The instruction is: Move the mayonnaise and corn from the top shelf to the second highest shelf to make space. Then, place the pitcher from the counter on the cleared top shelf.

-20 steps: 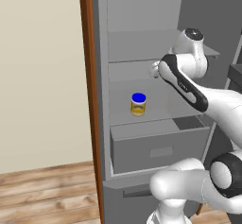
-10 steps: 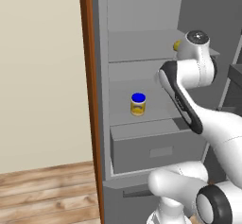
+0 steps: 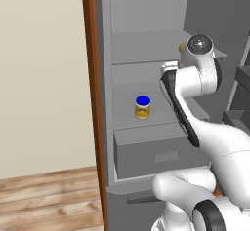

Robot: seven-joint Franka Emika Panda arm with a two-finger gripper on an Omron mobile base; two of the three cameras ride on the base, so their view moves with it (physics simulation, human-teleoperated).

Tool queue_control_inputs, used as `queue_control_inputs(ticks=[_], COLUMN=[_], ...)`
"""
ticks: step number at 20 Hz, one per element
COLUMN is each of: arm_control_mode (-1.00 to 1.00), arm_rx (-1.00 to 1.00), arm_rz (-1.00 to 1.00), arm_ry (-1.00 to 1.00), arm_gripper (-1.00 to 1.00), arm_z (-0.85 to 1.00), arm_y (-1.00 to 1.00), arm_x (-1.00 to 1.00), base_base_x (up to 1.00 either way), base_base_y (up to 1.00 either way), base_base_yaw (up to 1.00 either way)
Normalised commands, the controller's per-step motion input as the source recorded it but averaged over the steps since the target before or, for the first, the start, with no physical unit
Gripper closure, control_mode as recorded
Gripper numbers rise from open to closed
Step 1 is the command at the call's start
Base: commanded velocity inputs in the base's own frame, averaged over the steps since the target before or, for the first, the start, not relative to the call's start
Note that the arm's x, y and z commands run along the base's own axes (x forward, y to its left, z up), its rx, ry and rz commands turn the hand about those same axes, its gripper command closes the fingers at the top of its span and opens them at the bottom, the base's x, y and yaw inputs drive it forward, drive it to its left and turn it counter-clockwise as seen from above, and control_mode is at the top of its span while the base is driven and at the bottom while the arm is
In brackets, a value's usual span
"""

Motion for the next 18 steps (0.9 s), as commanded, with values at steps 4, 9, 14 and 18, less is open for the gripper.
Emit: queue_control_inputs(ticks=[4,9,14,18], arm_control_mode=[-1.0,-1.0,-1.0,-1.0], arm_rx=[0.02,0.08,0.12,0.11], arm_rz=[-0.17,-0.07,-0.01,0.0], arm_ry=[-0.2,-0.15,-0.04,0.0], arm_gripper=[-1.0,-1.0,-1.0,-1.0], arm_z=[0.29,0.24,0.16,0.1], arm_y=[-0.22,-0.37,-0.34,-0.23], arm_x=[0.03,0.18,0.33,0.47], base_base_x=[0.0,0.0,0.0,0.0], base_base_y=[0.0,0.0,0.0,0.0], base_base_yaw=[0.0,0.0,0.0,0.0])
